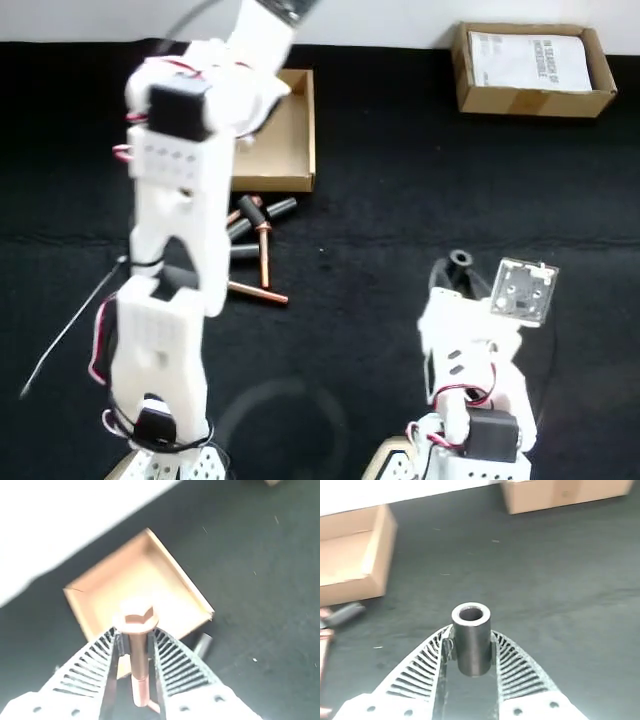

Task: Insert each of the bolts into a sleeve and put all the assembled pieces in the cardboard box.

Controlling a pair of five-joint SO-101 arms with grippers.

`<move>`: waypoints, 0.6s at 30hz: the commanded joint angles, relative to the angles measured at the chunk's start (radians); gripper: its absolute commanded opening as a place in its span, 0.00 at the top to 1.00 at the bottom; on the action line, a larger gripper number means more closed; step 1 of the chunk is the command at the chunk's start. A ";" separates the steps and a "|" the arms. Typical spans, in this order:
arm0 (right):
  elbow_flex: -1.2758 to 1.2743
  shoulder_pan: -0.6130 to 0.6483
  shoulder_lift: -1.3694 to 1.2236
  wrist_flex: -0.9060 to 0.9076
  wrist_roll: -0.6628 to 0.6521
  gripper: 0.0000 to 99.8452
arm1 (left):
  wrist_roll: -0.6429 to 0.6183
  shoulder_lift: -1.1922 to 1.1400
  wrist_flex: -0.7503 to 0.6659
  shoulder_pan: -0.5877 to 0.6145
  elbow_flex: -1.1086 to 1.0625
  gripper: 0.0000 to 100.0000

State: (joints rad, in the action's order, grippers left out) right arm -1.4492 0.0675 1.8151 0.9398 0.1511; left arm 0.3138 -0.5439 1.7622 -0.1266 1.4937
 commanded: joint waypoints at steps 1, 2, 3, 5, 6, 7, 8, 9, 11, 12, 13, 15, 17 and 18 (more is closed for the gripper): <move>0.047 0.088 0.015 -0.053 0.032 0.99 | -0.055 0.174 0.008 0.050 0.035 0.99; 0.047 0.111 0.015 -0.065 0.032 0.99 | -0.089 0.213 0.008 0.065 0.035 0.99; 0.047 0.131 0.015 -0.077 0.031 0.99 | -0.120 0.251 0.008 0.082 0.025 0.99; 0.045 0.177 0.015 -0.105 0.025 0.99 | -0.149 0.341 0.008 0.104 -0.041 0.99; 0.045 0.197 0.015 -0.116 0.025 0.99 | -0.149 0.394 0.008 0.107 -0.096 0.99; 0.045 0.216 0.015 -0.124 0.025 0.99 | -0.150 0.446 0.008 0.111 -0.160 0.99; 0.047 0.237 0.015 -0.130 0.025 0.99 | -0.150 0.507 0.008 0.116 -0.237 0.99; 0.047 0.257 0.015 -0.130 0.023 0.99 | -0.150 0.565 0.006 0.116 -0.315 0.99; 0.047 0.298 0.015 -0.130 0.021 0.99 | -0.150 0.688 0.005 0.116 -0.483 0.99; 0.047 0.323 0.015 -0.128 0.003 0.99 | -0.150 0.753 0.003 0.114 -0.568 0.99; 0.047 0.344 0.015 -0.128 -0.021 0.99 | -0.150 0.811 0.002 0.113 -0.642 0.99; 0.045 0.389 0.015 -0.128 -0.063 0.99 | -0.150 0.915 0.000 0.110 -0.789 0.99; 0.045 0.432 0.015 -0.128 -0.086 0.99 | -0.150 1.006 -0.002 0.108 -0.909 0.99; 0.042 0.452 0.015 -0.128 -0.097 0.99 | -0.150 1.046 -0.002 0.108 -0.963 0.99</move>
State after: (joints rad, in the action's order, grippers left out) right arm -1.4492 0.4664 1.8151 0.8309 0.0913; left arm 0.1665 0.3675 1.7683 -0.0192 0.6866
